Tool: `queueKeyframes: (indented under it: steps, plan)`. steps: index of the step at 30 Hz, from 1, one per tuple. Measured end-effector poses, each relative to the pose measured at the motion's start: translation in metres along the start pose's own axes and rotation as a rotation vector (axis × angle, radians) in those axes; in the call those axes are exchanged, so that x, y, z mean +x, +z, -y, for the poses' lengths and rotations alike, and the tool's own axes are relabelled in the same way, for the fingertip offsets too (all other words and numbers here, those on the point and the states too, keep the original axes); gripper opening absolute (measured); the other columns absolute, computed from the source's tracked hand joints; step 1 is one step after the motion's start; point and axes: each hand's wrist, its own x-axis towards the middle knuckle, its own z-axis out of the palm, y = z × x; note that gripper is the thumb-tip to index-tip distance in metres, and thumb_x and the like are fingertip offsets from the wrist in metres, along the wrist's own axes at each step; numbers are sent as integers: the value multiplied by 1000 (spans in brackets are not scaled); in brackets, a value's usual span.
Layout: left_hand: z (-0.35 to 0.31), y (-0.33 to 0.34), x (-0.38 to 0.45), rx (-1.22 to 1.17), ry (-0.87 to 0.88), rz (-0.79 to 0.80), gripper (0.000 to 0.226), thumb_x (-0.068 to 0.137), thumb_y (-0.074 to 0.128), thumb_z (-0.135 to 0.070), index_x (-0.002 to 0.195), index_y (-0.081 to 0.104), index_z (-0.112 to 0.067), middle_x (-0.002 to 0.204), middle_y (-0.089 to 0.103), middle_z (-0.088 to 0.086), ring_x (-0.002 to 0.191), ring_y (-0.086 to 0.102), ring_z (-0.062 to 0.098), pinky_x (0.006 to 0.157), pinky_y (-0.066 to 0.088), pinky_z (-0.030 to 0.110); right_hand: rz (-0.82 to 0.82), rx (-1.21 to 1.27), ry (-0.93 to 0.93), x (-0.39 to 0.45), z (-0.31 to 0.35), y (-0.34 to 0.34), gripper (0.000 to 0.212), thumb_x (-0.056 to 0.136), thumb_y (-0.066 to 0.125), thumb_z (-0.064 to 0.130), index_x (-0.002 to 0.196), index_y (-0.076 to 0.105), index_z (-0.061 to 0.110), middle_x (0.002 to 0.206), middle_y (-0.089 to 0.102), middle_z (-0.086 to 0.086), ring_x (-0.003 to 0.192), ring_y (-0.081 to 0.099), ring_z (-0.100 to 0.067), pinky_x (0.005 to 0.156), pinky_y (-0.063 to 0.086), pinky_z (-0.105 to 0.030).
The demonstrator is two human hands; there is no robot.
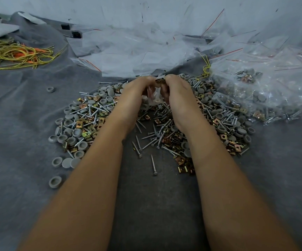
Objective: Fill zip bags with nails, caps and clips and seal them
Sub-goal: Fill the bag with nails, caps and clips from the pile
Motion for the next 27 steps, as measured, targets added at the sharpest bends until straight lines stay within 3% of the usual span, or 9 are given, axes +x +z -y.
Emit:
queueKeyframes:
  steps: [2, 5, 9, 12, 14, 16, 19, 24, 27]
  plan:
    - [1, 1, -1, 18, 21, 12, 38, 95, 50, -45, 93, 69, -11, 85, 67, 1, 78, 60, 20, 79, 42, 34, -10, -34, -21, 0, -2, -1, 31, 90, 43, 31, 61, 52, 26, 54, 50, 21, 53, 45, 5, 66, 35, -29]
    - [1, 2, -3, 6, 84, 64, 45, 103, 46, -28, 114, 55, 15, 98, 52, 16, 89, 45, 26, 79, 34, 38, -12, 22, 20, 1, -2, 0, 33, 91, 47, 41, 62, 56, 29, 55, 52, 20, 53, 48, 5, 62, 38, -23]
    - [-2, 6, -4, -121, 103, 95, 25, 104, 41, -17, 103, 58, 0, 94, 59, 17, 88, 56, 27, 78, 49, 32, 65, 210, -14, -1, 1, 3, 52, 101, 46, 26, 51, 62, 25, 48, 47, 16, 46, 46, 2, 52, 41, -17]
    - [-3, 7, -6, -154, 94, 118, 21, 104, 39, -15, 98, 56, -5, 90, 63, 9, 86, 61, 24, 76, 52, 28, 9, 275, 32, -3, 7, 8, 41, 101, 45, 20, 63, 59, 16, 54, 56, 4, 52, 54, -8, 53, 45, -21]
    - [-2, 9, -5, -136, 100, 122, 22, 105, 38, -15, 96, 57, -8, 82, 67, -1, 77, 65, 10, 68, 51, 18, -64, 104, -21, -3, 7, 8, 37, 101, 44, 22, 66, 52, 14, 59, 50, -4, 57, 48, -16, 57, 40, -28]
    - [0, 10, -6, -99, 116, 108, 25, 106, 37, -17, 90, 55, -11, 70, 63, -10, 66, 59, 2, 62, 45, 16, -125, -117, -113, -5, 8, 8, 42, 102, 42, 23, 60, 44, 17, 53, 42, 4, 50, 39, -6, 52, 34, -22]
    - [4, 10, -4, -60, 123, 67, 25, 105, 37, -22, 88, 49, -10, 75, 47, 0, 67, 42, 9, 62, 33, 26, -157, -297, -222, -6, 13, 7, 46, 103, 39, 20, 57, 37, 21, 52, 36, 10, 45, 35, 0, 48, 25, -18]
    - [6, 7, -4, -123, 155, 113, 26, 99, 39, -29, 80, 51, -16, 65, 55, -16, 63, 50, 1, 64, 41, 20, -195, -487, -321, -10, 19, 6, 45, 104, 38, 19, 60, 33, 22, 57, 34, 8, 51, 30, -3, 50, 22, -20]
    - [6, -8, 1, -186, 99, -26, 34, 104, 35, -26, 75, 51, -19, 67, 54, -12, 67, 49, 7, 72, 44, 29, -320, -529, -363, -7, 24, -15, 36, 104, 35, 18, 70, 44, 10, 64, 38, 2, 59, 32, -12, 54, 26, -31]
